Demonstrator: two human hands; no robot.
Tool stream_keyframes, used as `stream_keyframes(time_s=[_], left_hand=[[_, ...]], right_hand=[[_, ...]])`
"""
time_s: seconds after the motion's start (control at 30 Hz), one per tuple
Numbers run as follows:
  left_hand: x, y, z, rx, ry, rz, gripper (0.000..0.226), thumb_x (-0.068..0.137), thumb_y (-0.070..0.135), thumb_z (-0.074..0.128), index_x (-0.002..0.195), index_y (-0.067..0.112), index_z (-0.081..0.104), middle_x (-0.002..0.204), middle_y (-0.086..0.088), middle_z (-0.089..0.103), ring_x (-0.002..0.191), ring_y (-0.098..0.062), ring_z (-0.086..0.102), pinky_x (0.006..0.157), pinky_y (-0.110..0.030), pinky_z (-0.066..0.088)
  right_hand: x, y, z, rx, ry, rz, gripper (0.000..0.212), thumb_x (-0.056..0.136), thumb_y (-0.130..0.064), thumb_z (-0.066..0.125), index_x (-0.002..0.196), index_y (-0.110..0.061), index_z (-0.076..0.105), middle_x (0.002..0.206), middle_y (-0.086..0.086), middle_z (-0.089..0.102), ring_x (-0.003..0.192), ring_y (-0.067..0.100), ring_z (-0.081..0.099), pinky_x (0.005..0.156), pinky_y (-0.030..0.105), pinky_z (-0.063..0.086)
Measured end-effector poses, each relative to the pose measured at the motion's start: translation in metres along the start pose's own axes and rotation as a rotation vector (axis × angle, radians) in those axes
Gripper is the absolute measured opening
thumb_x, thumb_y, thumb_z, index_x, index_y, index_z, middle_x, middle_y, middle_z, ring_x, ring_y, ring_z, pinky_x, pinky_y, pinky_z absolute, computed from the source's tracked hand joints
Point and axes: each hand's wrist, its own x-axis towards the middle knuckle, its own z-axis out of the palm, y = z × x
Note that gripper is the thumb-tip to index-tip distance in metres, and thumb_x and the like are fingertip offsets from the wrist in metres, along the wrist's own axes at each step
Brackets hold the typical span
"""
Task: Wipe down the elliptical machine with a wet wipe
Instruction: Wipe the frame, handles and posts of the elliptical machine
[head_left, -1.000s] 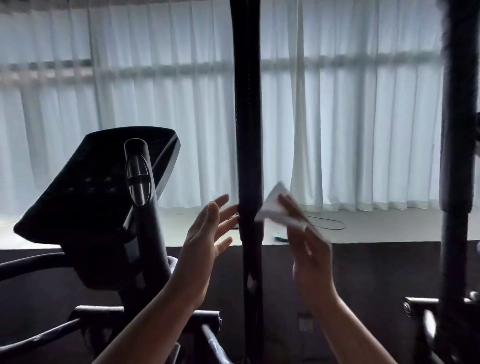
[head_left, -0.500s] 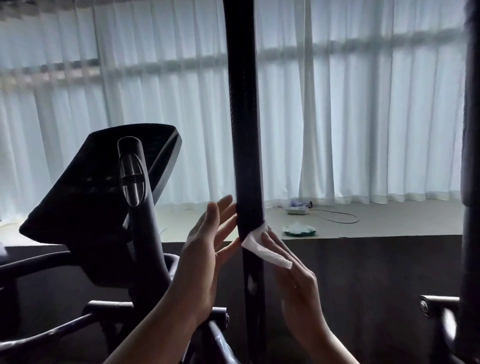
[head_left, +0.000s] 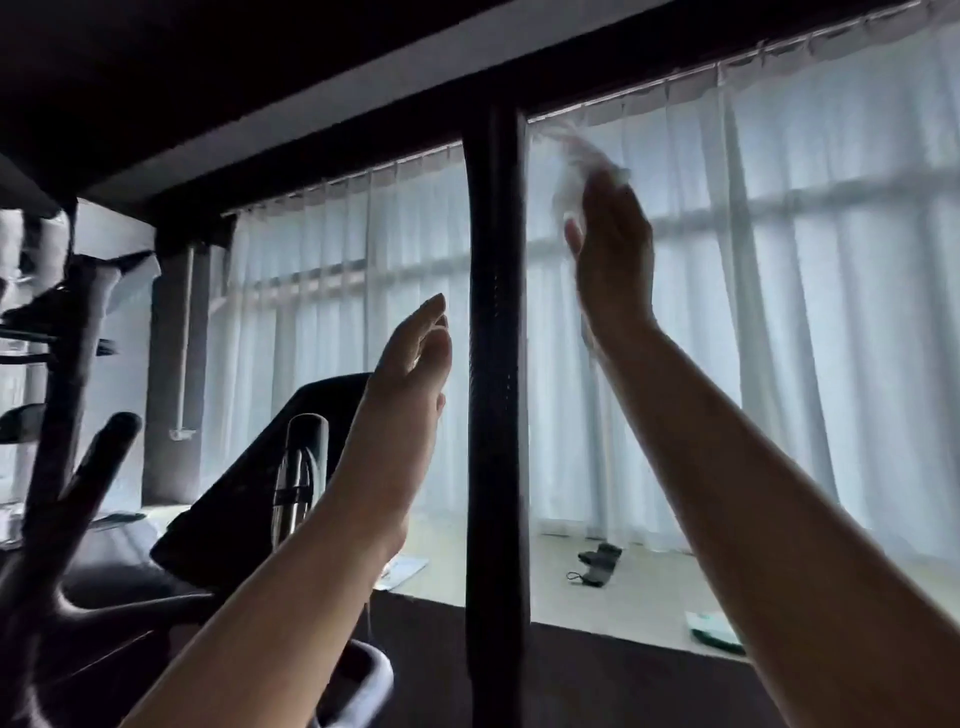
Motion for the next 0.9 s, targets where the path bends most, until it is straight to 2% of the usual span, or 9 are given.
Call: stream_keyframes(time_s=[0.1,0.17,0.23,0.3,0.37,0.43,0.63,0.73,0.9], left_hand=[[-0.005,0.002,0.018,0.037,0.03,-0.006,0.03,0.097,0.041,0.04,0.123,0.053,0.048,0.143,0.021,0.047,0.133,0.002,0.042,0.115,-0.037,0.033],[-0.009,0.004,0.025,0.05,0.048,-0.031,0.038,0.087,0.049,0.04,0.124,0.053,0.048,0.142,0.021,0.049,0.132,0.002,0.043,0.115,-0.04,0.033],[-0.009,0.005,0.026,0.036,0.071,-0.035,0.041,0.086,0.05,0.04,0.126,0.049,0.05,0.136,0.021,0.056,0.127,0.002,0.049,0.113,-0.04,0.036],[-0.009,0.005,0.025,0.017,0.08,-0.035,0.04,0.091,0.047,0.038,0.129,0.045,0.051,0.131,0.02,0.06,0.123,0.002,0.054,0.111,-0.041,0.039],[-0.01,0.005,0.028,-0.016,0.094,-0.05,0.045,0.09,0.049,0.038,0.131,0.04,0.053,0.129,0.018,0.063,0.122,-0.002,0.056,0.11,-0.042,0.039],[-0.012,0.004,0.031,-0.042,0.098,-0.046,0.051,0.087,0.054,0.036,0.13,0.036,0.055,0.127,0.013,0.065,0.121,-0.005,0.058,0.109,-0.042,0.04],[-0.014,0.011,0.034,-0.07,0.1,-0.039,0.067,0.08,0.068,0.031,0.137,0.038,0.049,0.129,0.008,0.064,0.122,-0.008,0.058,0.106,-0.036,0.04],[-0.016,0.014,0.033,-0.03,0.082,-0.06,0.069,0.076,0.067,0.034,0.137,0.038,0.05,0.129,0.012,0.064,0.119,-0.004,0.059,0.105,-0.031,0.041],[-0.018,0.016,0.026,0.027,0.05,-0.086,0.066,0.075,0.061,0.038,0.132,0.032,0.055,0.127,0.012,0.065,0.121,-0.004,0.058,0.108,-0.034,0.041]], right_hand=[[0.061,-0.006,0.017,-0.225,-0.119,-0.119,0.039,0.104,-0.032,0.037,0.137,-0.019,0.053,0.139,0.0,0.055,0.116,0.01,0.056,0.095,0.02,0.043],[0.075,0.0,0.024,-0.248,-0.251,-0.111,0.038,0.103,-0.037,0.037,0.132,-0.024,0.059,0.122,0.005,0.067,0.099,0.014,0.065,0.087,0.026,0.052],[0.063,0.004,0.022,-0.149,-0.264,-0.06,0.037,0.104,-0.036,0.036,0.131,-0.025,0.058,0.112,0.002,0.07,0.085,0.005,0.065,0.077,0.014,0.05],[0.038,0.008,0.016,-0.024,-0.252,-0.075,0.036,0.105,-0.031,0.039,0.139,-0.028,0.051,0.127,-0.006,0.063,0.097,-0.009,0.06,0.086,0.01,0.045],[0.007,0.015,0.008,0.056,-0.27,-0.12,0.036,0.104,-0.026,0.043,0.139,-0.029,0.047,0.143,-0.006,0.05,0.127,0.0,0.047,0.107,0.021,0.04],[-0.026,0.022,0.001,0.087,-0.273,-0.116,0.034,0.103,-0.025,0.043,0.136,-0.035,0.047,0.147,-0.009,0.045,0.136,0.003,0.038,0.113,0.028,0.036],[-0.129,0.03,-0.021,0.131,-0.301,-0.135,0.035,0.099,-0.039,0.04,0.132,-0.041,0.049,0.145,-0.02,0.045,0.137,0.003,0.039,0.11,0.026,0.038],[-0.128,0.025,-0.034,0.183,-0.261,-0.095,0.032,0.099,-0.04,0.041,0.122,-0.055,0.056,0.137,-0.025,0.052,0.131,0.001,0.046,0.106,0.019,0.039],[-0.007,0.003,-0.009,0.007,-0.049,-0.086,0.031,0.103,-0.027,0.042,0.129,-0.029,0.058,0.138,0.0,0.056,0.124,0.003,0.048,0.1,0.01,0.037]])
